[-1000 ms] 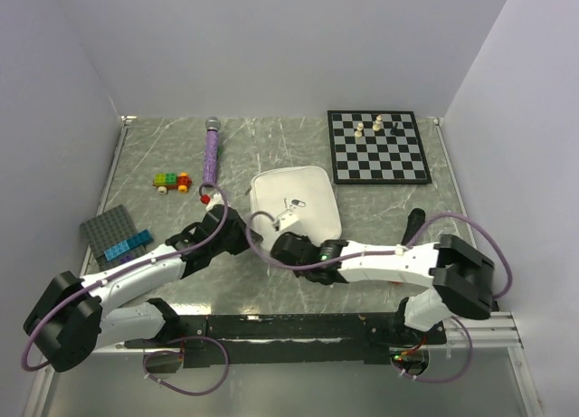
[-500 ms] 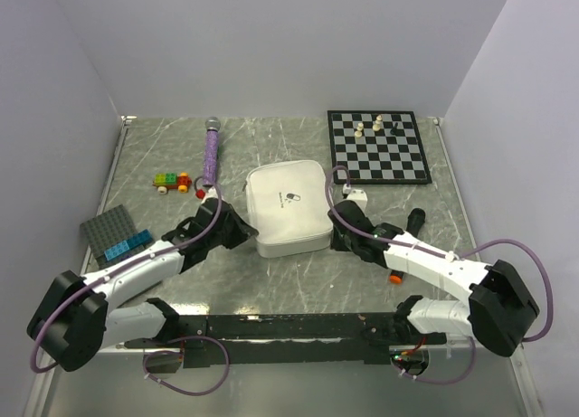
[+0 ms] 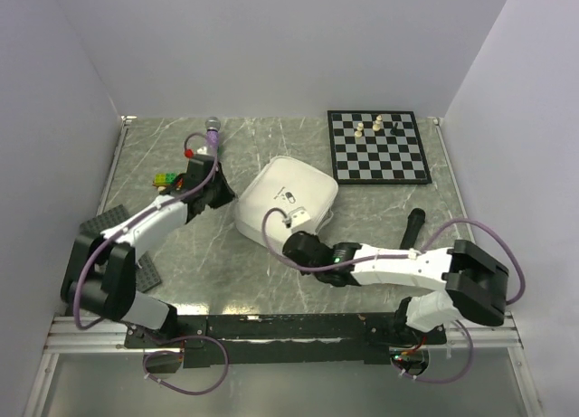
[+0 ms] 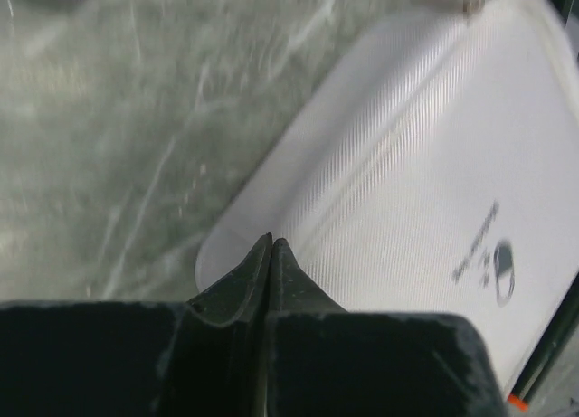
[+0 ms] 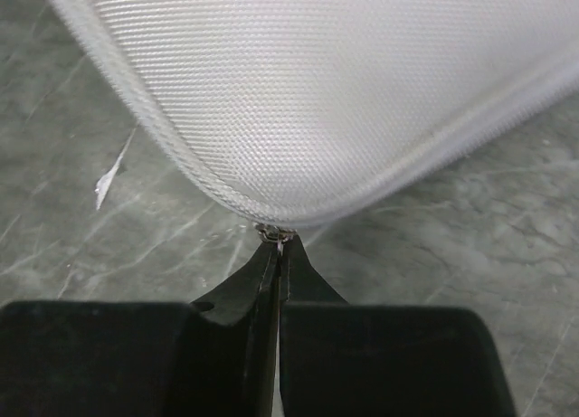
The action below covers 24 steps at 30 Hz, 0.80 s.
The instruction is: Organize the medicine kit
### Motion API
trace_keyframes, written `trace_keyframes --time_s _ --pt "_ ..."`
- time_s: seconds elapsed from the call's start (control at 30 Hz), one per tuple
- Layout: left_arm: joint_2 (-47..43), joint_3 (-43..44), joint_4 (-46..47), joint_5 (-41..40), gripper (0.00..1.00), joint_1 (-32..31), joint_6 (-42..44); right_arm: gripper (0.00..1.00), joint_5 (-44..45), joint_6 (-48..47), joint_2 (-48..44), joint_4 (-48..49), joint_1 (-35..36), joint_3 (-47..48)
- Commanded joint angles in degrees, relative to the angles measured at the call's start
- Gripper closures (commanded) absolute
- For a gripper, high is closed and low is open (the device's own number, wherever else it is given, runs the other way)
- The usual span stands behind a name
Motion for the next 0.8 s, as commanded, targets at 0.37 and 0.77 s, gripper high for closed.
trace_keyframes --time_s 0.37,0.77 --pt "-3.9 5.0 -1.0 2.6 0.22 5.9 1.7 1.00 -3.0 -12.4 13.2 4.6 4.4 14.4" --pt "-13.1 -13.7 10.2 6.6 0.10 -5.2 -13.0 1.00 -3.3 -11.4 12.7 4.2 3.9 11.8"
